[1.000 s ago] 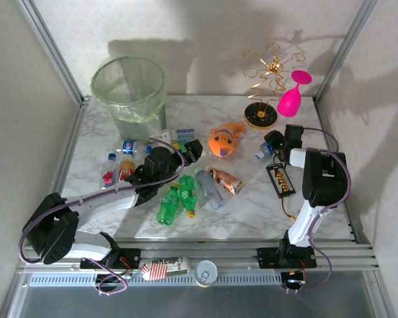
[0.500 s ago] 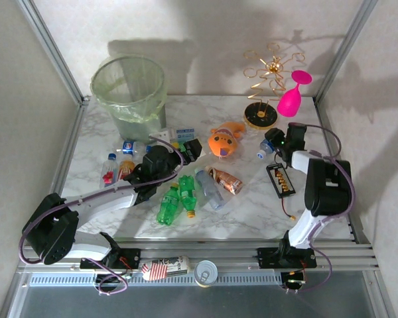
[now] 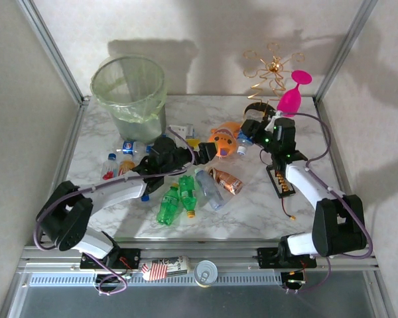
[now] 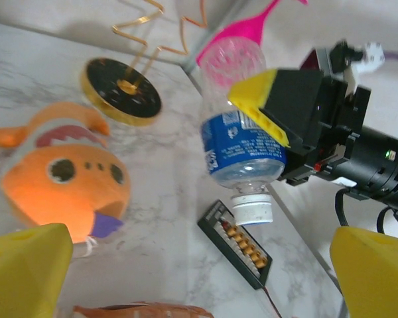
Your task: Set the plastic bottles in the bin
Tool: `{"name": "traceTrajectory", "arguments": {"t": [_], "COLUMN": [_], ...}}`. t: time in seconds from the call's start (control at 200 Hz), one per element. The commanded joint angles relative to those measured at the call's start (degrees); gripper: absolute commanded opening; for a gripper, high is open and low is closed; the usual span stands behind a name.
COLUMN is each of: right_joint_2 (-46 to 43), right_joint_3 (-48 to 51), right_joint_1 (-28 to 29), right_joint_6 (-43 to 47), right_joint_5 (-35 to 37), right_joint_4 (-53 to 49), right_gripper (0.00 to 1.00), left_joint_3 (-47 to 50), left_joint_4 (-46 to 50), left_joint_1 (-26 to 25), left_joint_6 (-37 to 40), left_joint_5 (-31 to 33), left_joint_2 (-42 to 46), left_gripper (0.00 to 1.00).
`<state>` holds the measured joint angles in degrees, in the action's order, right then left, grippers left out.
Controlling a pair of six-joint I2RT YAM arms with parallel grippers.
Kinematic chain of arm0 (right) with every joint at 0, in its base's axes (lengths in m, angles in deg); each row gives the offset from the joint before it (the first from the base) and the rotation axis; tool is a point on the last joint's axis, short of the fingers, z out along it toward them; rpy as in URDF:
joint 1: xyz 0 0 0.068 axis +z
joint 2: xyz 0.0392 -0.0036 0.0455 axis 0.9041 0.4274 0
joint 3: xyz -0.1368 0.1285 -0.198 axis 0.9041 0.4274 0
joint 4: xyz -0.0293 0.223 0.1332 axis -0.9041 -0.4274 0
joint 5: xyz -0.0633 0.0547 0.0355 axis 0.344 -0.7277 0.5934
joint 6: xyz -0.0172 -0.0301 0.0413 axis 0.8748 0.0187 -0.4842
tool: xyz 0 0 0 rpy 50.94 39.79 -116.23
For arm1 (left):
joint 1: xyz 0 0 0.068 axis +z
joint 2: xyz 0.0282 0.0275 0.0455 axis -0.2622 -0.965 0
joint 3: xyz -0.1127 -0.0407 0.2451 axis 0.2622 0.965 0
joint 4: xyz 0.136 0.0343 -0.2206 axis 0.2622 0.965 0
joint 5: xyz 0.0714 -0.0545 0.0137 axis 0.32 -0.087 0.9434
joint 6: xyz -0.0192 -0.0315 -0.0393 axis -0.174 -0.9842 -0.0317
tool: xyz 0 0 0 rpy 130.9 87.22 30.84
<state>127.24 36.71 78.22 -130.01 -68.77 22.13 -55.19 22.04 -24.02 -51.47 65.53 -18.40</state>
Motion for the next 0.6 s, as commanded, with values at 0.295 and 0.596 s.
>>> {"name": "traceTrajectory", "arguments": {"t": [0.295,0.596], "right_joint_2": [-0.2,0.0], "right_joint_3": [-1.7,-2.8], "right_joint_1": [7.6,9.9], "right_joint_6": [-1.0,-0.6], "right_joint_5": [0.1,0.7], "right_joint_4": [2.2,2.0], "right_gripper": [0.54,0.53], "left_joint_3": [-5.9,-8.7], "left_joint_4": [-0.1,0.6], "left_joint_1": [-3.8,-3.9], "left_joint_6": [0.2,-0.2], "left_joint_5": [-12.3,-13.1], "left_joint_2": [-8.6,-11.9], "left_gripper": [0.83,0.61]}}
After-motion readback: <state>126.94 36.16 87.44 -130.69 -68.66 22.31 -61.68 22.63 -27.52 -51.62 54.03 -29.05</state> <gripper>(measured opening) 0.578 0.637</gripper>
